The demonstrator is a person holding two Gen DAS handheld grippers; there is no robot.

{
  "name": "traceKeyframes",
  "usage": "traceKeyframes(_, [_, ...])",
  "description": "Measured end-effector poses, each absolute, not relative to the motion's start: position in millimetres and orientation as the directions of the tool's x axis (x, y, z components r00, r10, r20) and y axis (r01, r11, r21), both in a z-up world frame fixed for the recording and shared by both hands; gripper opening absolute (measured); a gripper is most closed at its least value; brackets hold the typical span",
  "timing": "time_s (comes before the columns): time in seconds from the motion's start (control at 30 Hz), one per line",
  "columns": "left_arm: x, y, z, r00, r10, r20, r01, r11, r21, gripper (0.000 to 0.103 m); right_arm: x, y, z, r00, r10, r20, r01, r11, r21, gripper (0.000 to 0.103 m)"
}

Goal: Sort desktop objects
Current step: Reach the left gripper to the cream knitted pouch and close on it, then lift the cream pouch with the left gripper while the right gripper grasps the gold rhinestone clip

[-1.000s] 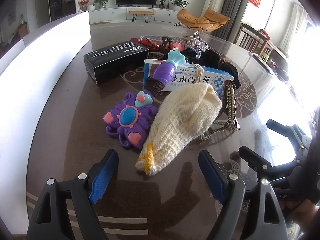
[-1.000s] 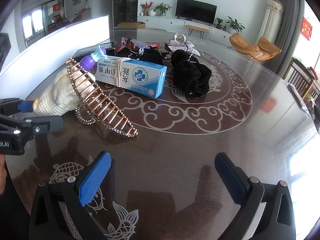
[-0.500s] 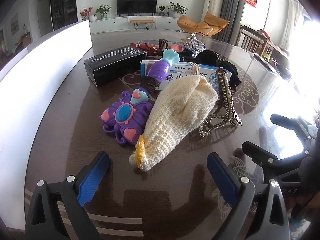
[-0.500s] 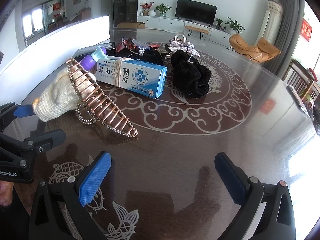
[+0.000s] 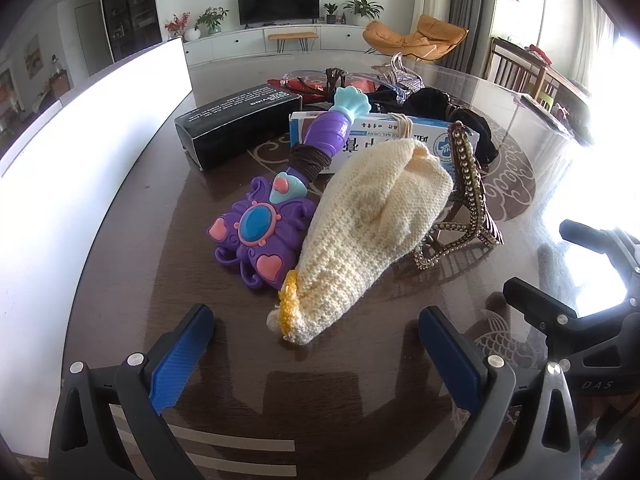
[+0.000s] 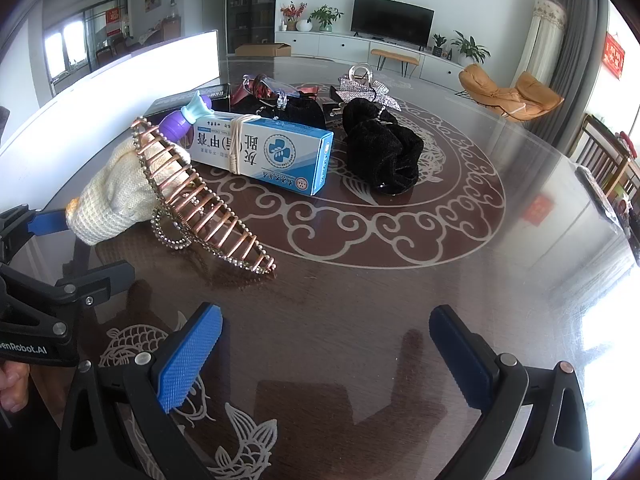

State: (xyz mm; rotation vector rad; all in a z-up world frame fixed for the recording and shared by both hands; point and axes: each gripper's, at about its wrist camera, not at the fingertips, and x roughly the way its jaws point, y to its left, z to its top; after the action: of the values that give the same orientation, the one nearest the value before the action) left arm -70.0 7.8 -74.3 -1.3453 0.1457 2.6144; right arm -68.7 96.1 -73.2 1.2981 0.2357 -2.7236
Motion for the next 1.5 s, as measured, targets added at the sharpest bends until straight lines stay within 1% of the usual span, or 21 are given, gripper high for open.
traceKeyframes(0.07, [-72.6, 3.6, -72.0, -0.548, 0.178, -0.817, -0.250, -0.967, -0.043, 0.103, -68.8, 96.1, -73.2, -0.626, -0.037, -0.779, 0.170, -0.981, -0.090, 0.103])
traceKeyframes(0.17, [-83.9, -12.5, -64.0, -0.506, 0.311, -0.805, -0.276, -0.942, -0.190, 0.103, -69.2, 95.6, -73.2, -0.625, -0.039, -0.779, 0.170, -0.982, -0.087, 0.103])
traceKeyframes(0.2, [-88.1, -17.7, -60.9, -0.502, 0.331, -0.799, -0.269, -0.938, -0.220, 0.103, -69.4, 95.5, -73.2, -0.625, -0.039, -0.780, 0.170, -0.982, -0.087, 0.103])
traceKeyframes(0.27, [-96.1, -24.3, -54.6, -0.505, 0.339, -0.794, -0.258, -0.937, -0.236, 0.103, -69.3, 95.5, -73.3, -0.625, -0.039, -0.780, 0.169, -0.982, -0.087, 0.103])
traceKeyframes(0.37, [-103.6, -22.3, -48.6, -0.505, 0.333, -0.796, -0.282, -0.936, -0.213, 0.103, -69.2, 95.6, -73.2, -0.625, -0.039, -0.780, 0.169, -0.982, -0.086, 0.103])
traceKeyframes(0.43, [-105.1, -15.5, -46.8, -0.508, 0.316, -0.801, -0.307, -0.936, -0.175, 0.096, -69.5, 95.5, -73.2, -0.624, -0.040, -0.780, 0.169, -0.982, -0.084, 0.103])
traceKeyframes(0.47, [-105.0, -12.7, -45.9, -0.507, 0.314, -0.803, -0.319, -0.933, -0.164, 0.090, -69.6, 95.3, -73.2, -0.624, -0.041, -0.781, 0.169, -0.982, -0.083, 0.103])
traceKeyframes(0.5, [-103.9, -9.8, -45.8, -0.506, 0.313, -0.803, -0.328, -0.932, -0.157, 0.081, -69.8, 94.9, -73.4, -0.623, -0.042, -0.781, 0.169, -0.982, -0.082, 0.103])
traceKeyframes(0.53, [-102.0, -7.5, -45.3, -0.506, 0.315, -0.803, -0.335, -0.930, -0.154, 0.076, -69.7, 95.1, -73.6, -0.623, -0.042, -0.781, 0.169, -0.982, -0.081, 0.103])
traceKeyframes(0.6, [-95.3, -5.1, -43.2, -0.516, 0.306, -0.800, -0.337, -0.931, -0.139, 0.061, -69.4, 94.9, -73.7, -0.623, -0.042, -0.781, 0.169, -0.982, -0.081, 0.103])
traceKeyframes(0.63, [-90.7, -6.2, -42.4, -0.514, 0.311, -0.799, -0.338, -0.930, -0.144, 0.056, -69.4, 94.7, -73.6, -0.623, -0.042, -0.781, 0.168, -0.982, -0.081, 0.103])
traceKeyframes(0.67, [-84.4, -9.3, -41.9, -0.512, 0.318, -0.798, -0.338, -0.929, -0.153, 0.047, -69.3, 95.0, -73.6, -0.623, -0.042, -0.781, 0.168, -0.982, -0.081, 0.103])
traceKeyframes(0.7, [-78.6, -13.3, -42.4, -0.504, 0.328, -0.799, -0.338, -0.926, -0.167, 0.040, -69.3, 95.0, -73.6, -0.623, -0.042, -0.781, 0.168, -0.982, -0.081, 0.103])
traceKeyframes(0.9, [-44.8, -45.5, -50.0, -0.448, 0.357, -0.820, -0.326, -0.919, -0.222, 0.039, -68.9, 95.2, -73.3, -0.623, -0.041, -0.781, 0.168, -0.982, -0.082, 0.103])
traceKeyframes(1.03, [-41.8, -57.2, -48.8, -0.444, 0.383, -0.810, -0.309, -0.914, -0.263, 0.040, -68.8, 95.1, -73.2, -0.623, -0.042, -0.781, 0.168, -0.982, -0.081, 0.103])
traceKeyframes(1.07, [-42.7, -58.0, -48.1, -0.448, 0.386, -0.806, -0.306, -0.914, -0.268, 0.041, -68.8, 95.0, -73.2, -0.623, -0.041, -0.781, 0.168, -0.982, -0.081, 0.103])
traceKeyframes(1.17, [-45.9, -58.1, -50.1, -0.465, 0.380, -0.800, -0.291, -0.919, -0.268, 0.050, -68.4, 95.6, -73.1, -0.623, -0.042, -0.781, 0.167, -0.983, -0.081, 0.103])
traceKeyframes(1.2, [-46.9, -57.4, -51.7, -0.467, 0.373, -0.802, -0.285, -0.922, -0.263, 0.051, -68.4, 95.3, -72.8, -0.619, -0.064, -0.783, 0.187, -0.980, -0.068, 0.103])
traceKeyframes(1.27, [-48.1, -56.3, -56.0, -0.464, 0.358, -0.810, -0.275, -0.928, -0.253, 0.051, -72.4, 90.5, -74.2, -0.570, -0.159, -0.806, 0.291, -0.957, -0.017, 0.103])
traceKeyframes(1.4, [-48.2, -55.6, -58.6, -0.476, 0.341, -0.811, -0.259, -0.935, -0.242, 0.051, -91.9, 69.8, -69.0, -0.563, -0.180, -0.807, 0.413, -0.907, -0.086, 0.103])
traceKeyframes(1.5, [-46.5, -56.8, -59.3, -0.482, 0.332, -0.811, -0.246, -0.940, -0.238, 0.051, -115.1, 50.9, -70.3, -0.490, -0.272, -0.828, 0.539, -0.841, -0.043, 0.103])
